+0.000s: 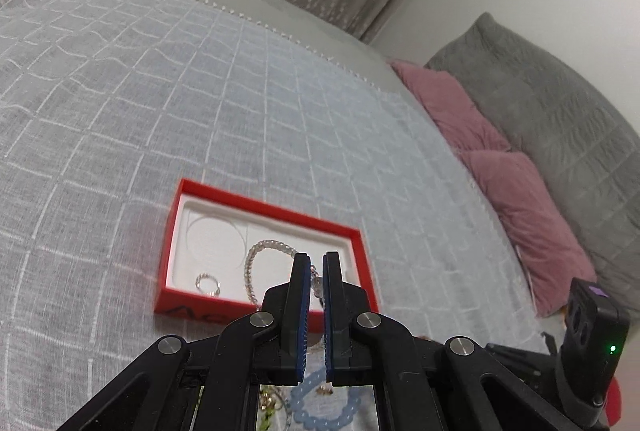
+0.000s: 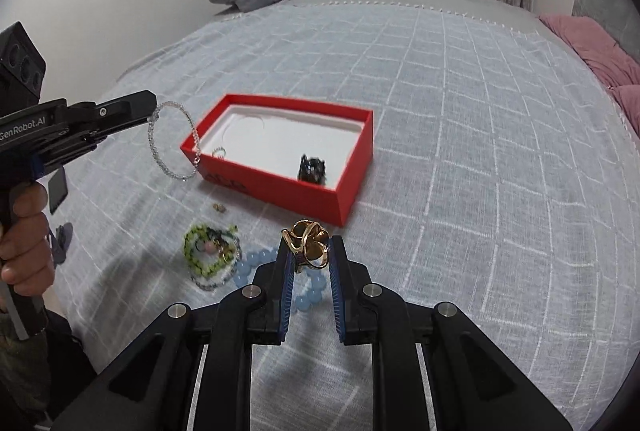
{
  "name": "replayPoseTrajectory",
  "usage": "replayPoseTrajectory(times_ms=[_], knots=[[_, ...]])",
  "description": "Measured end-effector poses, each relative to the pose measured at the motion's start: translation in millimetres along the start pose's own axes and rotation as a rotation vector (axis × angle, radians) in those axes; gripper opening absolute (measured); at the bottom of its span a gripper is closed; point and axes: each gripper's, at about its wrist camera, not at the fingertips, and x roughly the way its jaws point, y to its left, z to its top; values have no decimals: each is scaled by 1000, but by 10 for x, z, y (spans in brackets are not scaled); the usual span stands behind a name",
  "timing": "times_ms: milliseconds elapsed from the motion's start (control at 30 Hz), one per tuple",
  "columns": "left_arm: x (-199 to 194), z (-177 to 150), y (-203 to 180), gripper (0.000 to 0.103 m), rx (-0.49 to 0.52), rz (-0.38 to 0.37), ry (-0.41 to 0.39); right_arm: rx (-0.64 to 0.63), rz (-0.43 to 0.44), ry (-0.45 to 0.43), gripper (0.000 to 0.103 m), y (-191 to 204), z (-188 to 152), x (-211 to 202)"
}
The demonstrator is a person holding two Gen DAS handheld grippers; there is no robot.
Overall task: Organize jewelry
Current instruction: 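Lower the gold ring and clear bracelet into the red box and open both tools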
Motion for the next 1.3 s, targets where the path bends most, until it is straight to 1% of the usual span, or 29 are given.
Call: replayPoseTrajectory(times_ms=[167, 367, 500, 600, 800, 933, 1100, 1267, 1300], knots=[[113, 34, 94, 0, -34, 8, 10, 6, 21, -9, 18, 23, 150, 79], [220, 121, 191, 0, -66, 12, -1, 8, 29, -11, 18, 25, 255, 150], [259, 151, 247, 0, -91, -1, -8, 29, 41, -23, 18, -11, 380, 188], [305, 172, 289, 0, -106, -12, -9, 39, 49, -14, 18, -23, 447, 277], [398, 197, 332, 0, -129, -61, -23, 57, 37, -8, 18, -75, 554, 418], [471, 181, 353, 0, -128, -71, -20, 64, 27, -4, 18, -97, 630, 510], [524, 141, 377, 0, -112, -43, -1, 64, 22, 0, 18, -116, 673, 607], [553, 126, 440, 0, -121, -26, 10, 71, 25, -8, 18, -155, 695, 603], [549, 127, 442, 0, -114, -14, 13, 73, 26, -10, 18, -163, 697, 594]])
